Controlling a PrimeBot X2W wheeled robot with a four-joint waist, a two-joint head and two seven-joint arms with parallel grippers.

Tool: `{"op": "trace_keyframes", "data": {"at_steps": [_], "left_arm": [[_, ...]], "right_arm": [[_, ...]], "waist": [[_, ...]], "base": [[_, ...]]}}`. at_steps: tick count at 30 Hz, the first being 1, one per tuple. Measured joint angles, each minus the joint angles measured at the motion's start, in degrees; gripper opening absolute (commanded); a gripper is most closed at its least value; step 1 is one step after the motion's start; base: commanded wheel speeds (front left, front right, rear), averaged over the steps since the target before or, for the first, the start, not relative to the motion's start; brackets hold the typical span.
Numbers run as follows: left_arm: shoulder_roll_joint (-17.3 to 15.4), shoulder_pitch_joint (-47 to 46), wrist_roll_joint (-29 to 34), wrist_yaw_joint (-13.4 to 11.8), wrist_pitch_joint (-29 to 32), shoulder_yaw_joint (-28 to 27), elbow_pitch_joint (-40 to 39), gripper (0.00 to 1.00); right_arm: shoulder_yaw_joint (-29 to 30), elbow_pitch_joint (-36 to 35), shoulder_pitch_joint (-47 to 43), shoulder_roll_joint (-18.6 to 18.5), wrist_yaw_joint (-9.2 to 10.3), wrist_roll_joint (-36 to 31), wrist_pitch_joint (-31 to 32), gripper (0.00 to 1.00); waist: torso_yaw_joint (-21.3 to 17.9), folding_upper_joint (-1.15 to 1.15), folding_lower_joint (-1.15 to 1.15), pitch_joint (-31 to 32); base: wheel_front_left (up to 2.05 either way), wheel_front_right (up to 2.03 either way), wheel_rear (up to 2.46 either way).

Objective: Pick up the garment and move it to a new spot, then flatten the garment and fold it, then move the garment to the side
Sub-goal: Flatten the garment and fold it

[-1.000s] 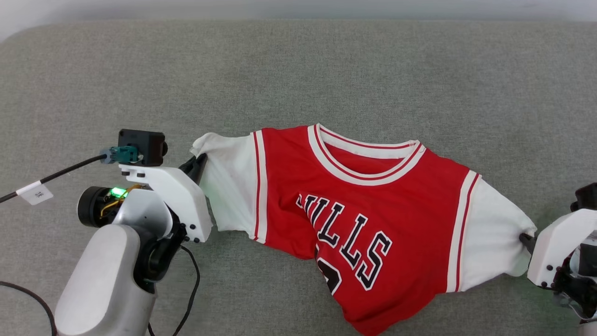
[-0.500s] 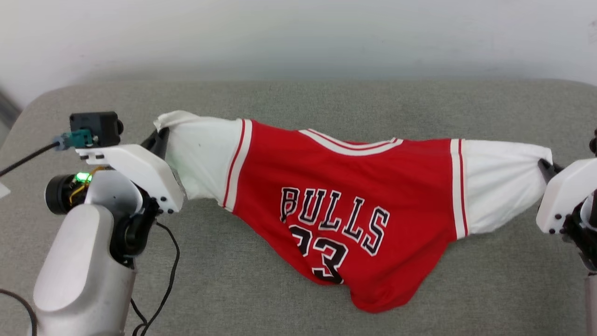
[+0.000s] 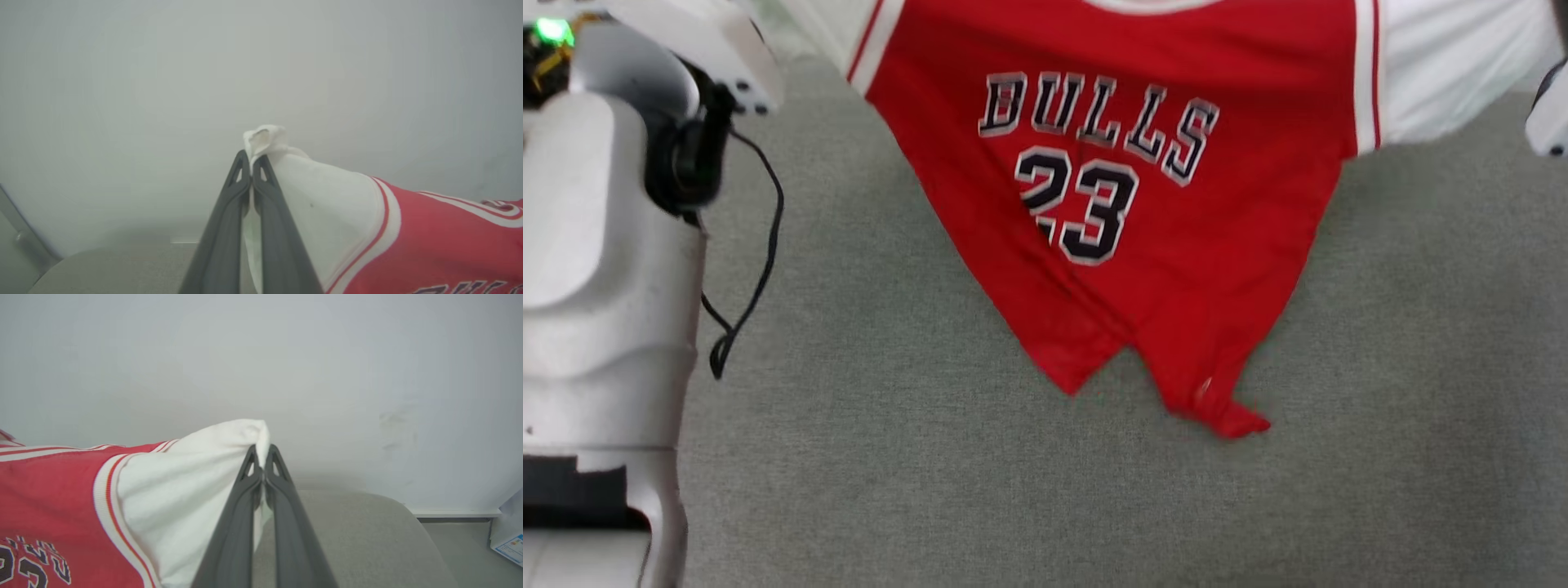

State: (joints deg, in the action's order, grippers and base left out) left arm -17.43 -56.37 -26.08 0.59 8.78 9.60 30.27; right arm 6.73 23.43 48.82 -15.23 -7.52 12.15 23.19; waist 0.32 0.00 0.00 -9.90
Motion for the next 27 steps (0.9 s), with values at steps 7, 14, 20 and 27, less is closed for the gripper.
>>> {"op": "trace_keyframes", "data": {"at_steps": [7,14,20,27], "left_arm": [[-0.3,-17.2,1.4,2.0,-7.1,-0.1,7.1,0.00],[-0.3,-32.6,2.6,3.5,-14.5,-0.1,11.8,0.00],[-0.7,-42.6,2.8,4.0,-18.2,-0.3,13.9,0.00],[-0.3,-46.9,2.9,3.6,-18.9,0.0,14.1,0.00]], "right_arm": [[-2.4,4.7,17.3,-2.1,0.00,-0.2,-6.8,0.00],[-5.5,10.0,34.0,-4.8,0.00,-0.3,-13.6,0.00],[-9.0,13.2,45.6,-6.5,0.00,0.3,-18.5,0.00],[-13.5,14.8,52.7,-6.7,0.00,2.7,-20.2,0.00]], "waist": [[-0.6,0.00,0.00,-7.2],[-1.4,0.00,0.01,-15.1],[-2.0,0.00,0.01,-21.2],[-2.4,0.00,0.01,-27.1]], "base": [[0.00,0.00,0.00],[0.00,0.00,0.00],[0.00,0.00,0.00],[0.00,0.00,0.00]]}}
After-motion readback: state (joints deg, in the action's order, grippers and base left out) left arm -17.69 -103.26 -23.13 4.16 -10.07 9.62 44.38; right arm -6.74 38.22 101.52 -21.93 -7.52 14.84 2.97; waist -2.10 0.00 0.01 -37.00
